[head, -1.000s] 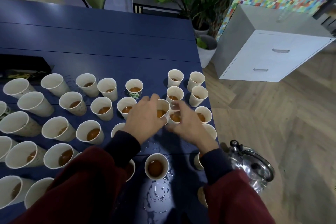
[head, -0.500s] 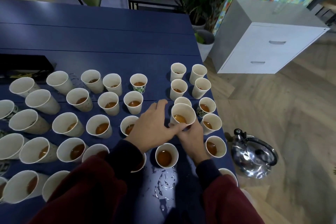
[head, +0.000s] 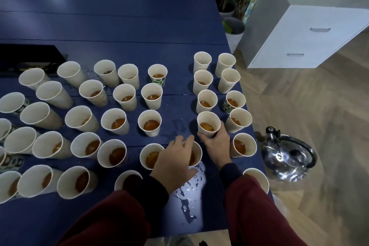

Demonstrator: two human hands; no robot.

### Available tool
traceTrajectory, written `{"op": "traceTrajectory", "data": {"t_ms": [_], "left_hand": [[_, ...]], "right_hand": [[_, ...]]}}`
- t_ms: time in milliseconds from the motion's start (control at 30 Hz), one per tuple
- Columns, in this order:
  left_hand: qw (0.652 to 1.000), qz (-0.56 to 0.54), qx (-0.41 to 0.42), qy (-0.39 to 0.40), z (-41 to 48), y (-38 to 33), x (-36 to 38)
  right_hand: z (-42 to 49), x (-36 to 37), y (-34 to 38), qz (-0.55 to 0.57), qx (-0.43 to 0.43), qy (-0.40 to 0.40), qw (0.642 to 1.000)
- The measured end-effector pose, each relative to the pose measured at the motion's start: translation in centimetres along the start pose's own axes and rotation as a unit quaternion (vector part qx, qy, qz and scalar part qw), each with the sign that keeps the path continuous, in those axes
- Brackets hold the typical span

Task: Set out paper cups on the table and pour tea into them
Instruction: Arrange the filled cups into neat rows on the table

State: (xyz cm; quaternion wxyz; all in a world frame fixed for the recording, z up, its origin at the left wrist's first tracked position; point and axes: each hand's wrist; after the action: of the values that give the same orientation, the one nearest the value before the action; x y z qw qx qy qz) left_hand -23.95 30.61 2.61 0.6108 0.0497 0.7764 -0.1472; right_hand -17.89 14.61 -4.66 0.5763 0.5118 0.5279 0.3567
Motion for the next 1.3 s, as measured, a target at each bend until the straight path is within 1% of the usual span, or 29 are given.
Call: {"op": "traceTrajectory", "data": {"t_ms": [100, 300, 433, 500, 567, 633, 700, 800, 867, 933, 1000, 1133, 1167, 1233, 1300], "left_hand": [[1.0, -0.002, -0.008, -0.018, 0.2, -0.5, 0.5], [0.999, -0.02, -0.032, -0.031, 0.4, -1.1, 0.7], [0.998, -0.019, -0.047, -0.033, 0.8, -1.1, 0.5], [0.997, -0.024, -0.058, -0.034, 1.1, -1.0, 0.3], [0.996, -0.038, -0.075, -0.044, 1.4, -1.1, -0.1], [0.991, -0.065, -0.102, -0.055, 1.8, -0.7, -0.6], [0.985, -0.094, -0.134, -0.06, 1.9, -0.4, -1.5], [0.981, -0.103, -0.146, -0.079, 1.8, 0.0, -3.1], [0.982, -0.096, -0.135, -0.091, 1.6, -0.3, -4.4], [0.985, -0.101, -0.117, -0.082, 1.3, -0.8, -5.4], [0.986, -0.114, -0.104, -0.066, 0.7, -1.6, -6.4], [0.985, -0.133, -0.082, -0.074, -0.5, -2.7, -7.1], [0.982, -0.153, -0.084, -0.074, -0.9, -2.7, -7.1], [0.97, -0.207, -0.104, -0.078, -1.4, -2.5, -6.7], [0.964, -0.205, -0.136, -0.099, -2.1, -1.8, -5.4]], "right_hand": [[0.5, 0.1, -0.8, 0.015, 0.003, -0.009, 1.0], [0.7, 0.3, -1.4, 0.045, 0.019, -0.041, 0.998], [0.3, 0.1, -1.1, 0.036, 0.043, -0.026, 0.998], [0.0, 0.1, -0.7, 0.024, 0.063, -0.022, 0.997], [-0.4, -0.2, -0.4, 0.016, 0.101, -0.036, 0.994], [-1.2, -0.4, 0.0, 0.037, 0.159, -0.044, 0.986], [-2.6, -1.0, 0.3, 0.059, 0.176, -0.023, 0.982], [-5.2, -1.7, 1.3, 0.097, 0.131, 0.038, 0.986], [-6.8, -1.8, 2.2, 0.086, 0.076, 0.088, 0.989], [-7.8, -1.6, 2.9, 0.09, 0.012, 0.108, 0.99], [-8.5, -1.5, 3.6, 0.105, -0.034, 0.097, 0.989], [-9.3, -1.6, 4.0, 0.122, -0.077, 0.067, 0.987], [-9.4, -1.7, 3.6, 0.126, -0.082, 0.059, 0.987], [-9.5, -1.8, 2.9, 0.13, -0.081, 0.042, 0.987], [-9.5, -1.8, 2.0, 0.123, -0.08, 0.028, 0.989]]}}
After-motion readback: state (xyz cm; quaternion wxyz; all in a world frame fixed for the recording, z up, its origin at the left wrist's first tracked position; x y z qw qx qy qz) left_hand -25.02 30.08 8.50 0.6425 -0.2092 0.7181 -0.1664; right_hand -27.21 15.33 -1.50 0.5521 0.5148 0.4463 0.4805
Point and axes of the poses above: each hand's wrist, its own z-axis towards the middle knuckle, its own x-axis out of the palm, y = z × x, and after that the axes turned 14 degrees about z, right-handed
